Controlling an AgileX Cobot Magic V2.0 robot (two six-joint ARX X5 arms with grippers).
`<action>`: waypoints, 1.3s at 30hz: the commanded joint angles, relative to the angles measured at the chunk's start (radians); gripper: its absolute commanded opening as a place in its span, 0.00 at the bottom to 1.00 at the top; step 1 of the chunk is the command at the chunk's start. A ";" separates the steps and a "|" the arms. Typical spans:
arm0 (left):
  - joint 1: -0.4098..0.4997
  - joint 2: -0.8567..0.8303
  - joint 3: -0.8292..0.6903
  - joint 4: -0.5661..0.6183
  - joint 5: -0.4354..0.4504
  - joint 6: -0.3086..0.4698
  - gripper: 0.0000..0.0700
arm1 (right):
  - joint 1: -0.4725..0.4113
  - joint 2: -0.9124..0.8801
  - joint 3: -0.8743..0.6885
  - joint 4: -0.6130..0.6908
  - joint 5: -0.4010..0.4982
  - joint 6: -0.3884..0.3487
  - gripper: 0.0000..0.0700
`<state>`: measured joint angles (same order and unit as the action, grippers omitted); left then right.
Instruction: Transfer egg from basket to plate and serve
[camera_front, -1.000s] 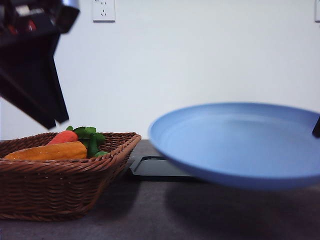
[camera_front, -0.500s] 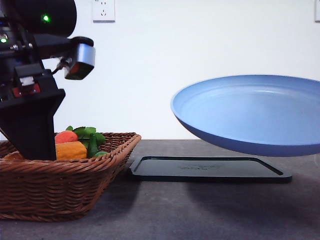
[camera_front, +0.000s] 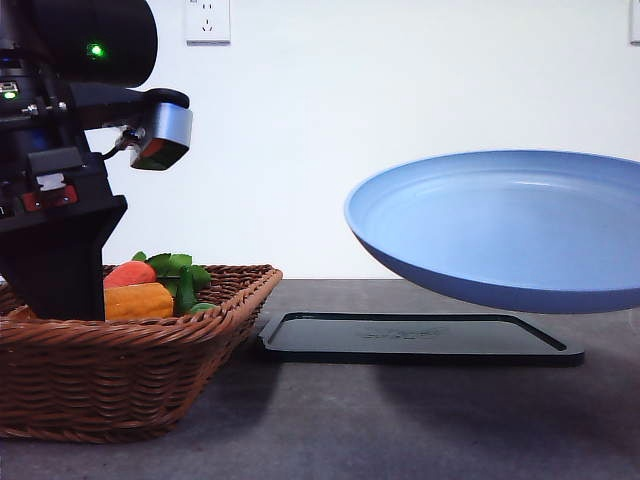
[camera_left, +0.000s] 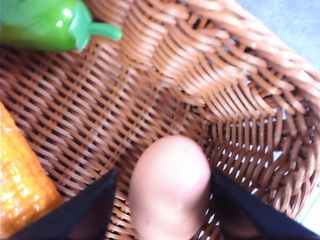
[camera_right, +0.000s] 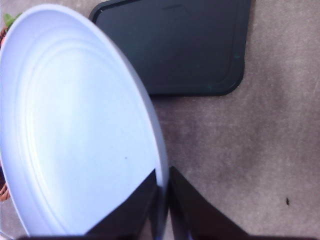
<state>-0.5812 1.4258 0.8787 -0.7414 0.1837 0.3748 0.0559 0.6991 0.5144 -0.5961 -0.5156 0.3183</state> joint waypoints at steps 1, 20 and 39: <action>-0.008 0.014 0.018 0.000 -0.003 0.006 0.33 | -0.002 0.003 0.003 0.009 -0.003 -0.004 0.00; -0.010 0.014 0.224 0.002 0.005 -0.038 0.28 | -0.001 0.033 0.003 -0.001 -0.010 -0.002 0.00; -0.278 0.104 0.418 0.191 0.196 -0.150 0.28 | 0.021 0.234 0.003 -0.033 -0.146 0.001 0.00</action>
<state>-0.8460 1.5033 1.2839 -0.5640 0.3936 0.2026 0.0723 0.9244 0.5140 -0.6399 -0.6537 0.3192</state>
